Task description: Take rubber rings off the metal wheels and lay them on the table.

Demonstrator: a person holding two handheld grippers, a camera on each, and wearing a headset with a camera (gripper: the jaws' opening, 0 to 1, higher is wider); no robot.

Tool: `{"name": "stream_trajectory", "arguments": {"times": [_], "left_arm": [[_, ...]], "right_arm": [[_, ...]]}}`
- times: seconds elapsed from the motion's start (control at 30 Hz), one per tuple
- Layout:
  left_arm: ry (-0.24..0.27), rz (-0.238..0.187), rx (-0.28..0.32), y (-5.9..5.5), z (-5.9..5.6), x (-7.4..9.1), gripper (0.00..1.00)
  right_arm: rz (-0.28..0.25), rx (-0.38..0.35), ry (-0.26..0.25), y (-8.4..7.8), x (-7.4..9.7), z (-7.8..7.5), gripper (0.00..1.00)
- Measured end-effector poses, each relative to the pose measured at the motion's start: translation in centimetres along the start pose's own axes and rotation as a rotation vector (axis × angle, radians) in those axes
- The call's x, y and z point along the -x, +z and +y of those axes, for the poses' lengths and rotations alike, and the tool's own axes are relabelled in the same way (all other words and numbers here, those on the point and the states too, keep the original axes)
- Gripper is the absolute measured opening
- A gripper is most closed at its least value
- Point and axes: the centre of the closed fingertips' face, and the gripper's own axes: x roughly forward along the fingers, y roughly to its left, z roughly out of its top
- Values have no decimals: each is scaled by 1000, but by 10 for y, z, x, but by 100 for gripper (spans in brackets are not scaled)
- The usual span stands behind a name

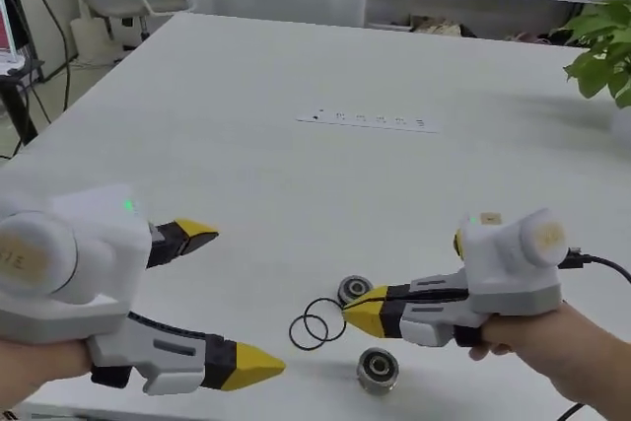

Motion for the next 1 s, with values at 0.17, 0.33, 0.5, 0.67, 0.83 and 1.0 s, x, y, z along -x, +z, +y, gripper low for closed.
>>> {"name": "stream_trajectory", "arguments": {"times": [0.17, 0.33, 0.5, 0.67, 0.83, 1.0], "left_arm": [[4, 3, 3, -2, -1, 2, 90], [2, 6, -4, -3, -2, 2, 90], [8, 2, -1, -2, 0, 3, 91], [8, 2, -1, -3, 0, 3, 90], [10, 13, -6, -7, 1, 2, 90], [13, 8, 7, -8, 3, 1, 90]], "right_arm": [[27, 3, 12, -6, -6, 1, 0], [51, 10, 27, -10, -12, 4, 0], [78, 17, 39, -16, -17, 6, 0], [101, 25, 48, -21, -19, 8, 0], [121, 38, 53, -25, -22, 10, 0], [138, 58, 57, -28, -23, 12, 0]]}}
